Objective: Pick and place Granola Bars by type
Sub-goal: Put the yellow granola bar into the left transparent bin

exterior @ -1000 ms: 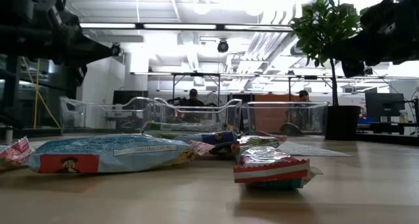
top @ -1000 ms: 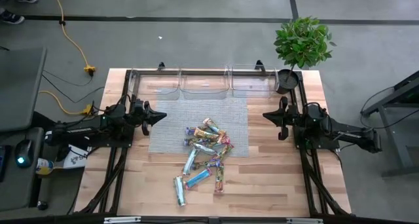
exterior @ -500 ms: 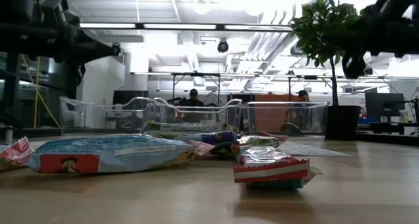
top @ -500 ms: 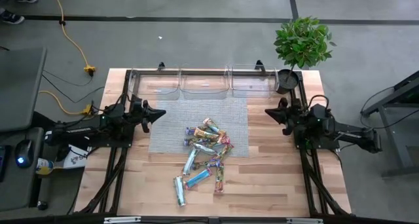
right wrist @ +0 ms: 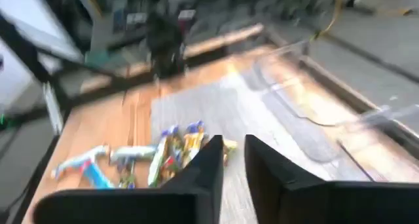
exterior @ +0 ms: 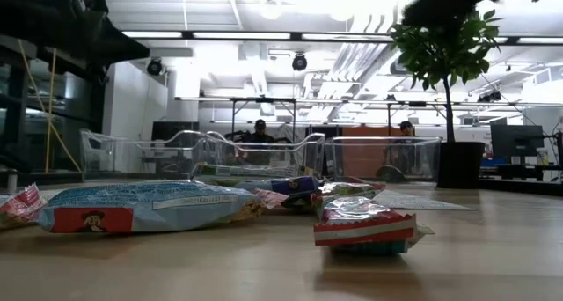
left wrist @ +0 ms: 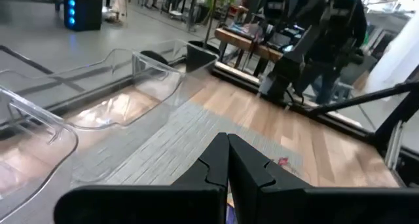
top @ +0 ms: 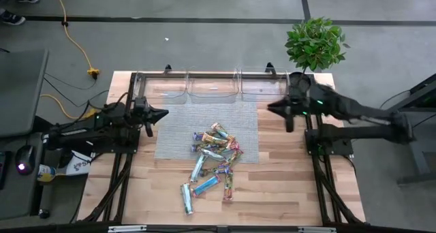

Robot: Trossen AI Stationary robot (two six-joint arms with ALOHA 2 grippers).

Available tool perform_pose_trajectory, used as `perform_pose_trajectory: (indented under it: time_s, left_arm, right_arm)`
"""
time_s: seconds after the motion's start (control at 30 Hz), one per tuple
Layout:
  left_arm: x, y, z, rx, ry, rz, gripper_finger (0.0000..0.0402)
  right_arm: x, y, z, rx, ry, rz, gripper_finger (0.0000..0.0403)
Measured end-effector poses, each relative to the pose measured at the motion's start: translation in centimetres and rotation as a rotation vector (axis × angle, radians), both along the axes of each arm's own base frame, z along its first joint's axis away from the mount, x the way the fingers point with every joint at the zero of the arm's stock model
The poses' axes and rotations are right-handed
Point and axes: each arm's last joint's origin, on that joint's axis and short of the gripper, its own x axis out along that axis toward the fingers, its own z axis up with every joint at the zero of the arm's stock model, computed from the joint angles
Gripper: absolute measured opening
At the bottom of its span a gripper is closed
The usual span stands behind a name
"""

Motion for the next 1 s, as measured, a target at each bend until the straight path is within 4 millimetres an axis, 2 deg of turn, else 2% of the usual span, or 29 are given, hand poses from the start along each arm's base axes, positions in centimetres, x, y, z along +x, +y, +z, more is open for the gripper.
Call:
perform_pose_trajectory:
  time_s: [0.17, 0.33, 0.43, 0.67, 0.83, 1.0]
  left_arm:
    - [0.0, 0.0, 0.0, 0.001, 0.002, 0.005, 0.0]
    - [0.0, 0.0, -0.2, -0.003, 0.025, 0.005, 0.0]
    - [0.0, 0.0, -0.3, -0.004, 0.03, 0.006, 0.0]
    - [0.0, 0.0, -0.3, 0.02, 0.038, 0.005, 0.0]
    - [-0.1, 0.0, -0.5, 0.037, 0.072, 0.002, 0.0]
    - [-0.1, 0.0, -0.7, 0.034, 0.093, 0.006, 0.0001]
  right_arm:
    - [6.2, -1.3, 2.2, -0.041, 0.221, 0.117, 0.0122]
    - [11.2, -2.6, 1.6, -0.066, 0.434, 0.138, 0.0177]
    - [13.8, -3.3, 0.0, -0.015, 0.506, 0.096, 0.0202]
    - [18.0, -4.2, -6.3, 0.175, 0.657, 0.015, 0.0233]
    - [20.5, -3.4, -9.3, 0.263, 0.642, 0.05, 0.0234]
    - [21.9, -2.1, -11.7, 0.29, 0.685, 0.047, 0.0234]
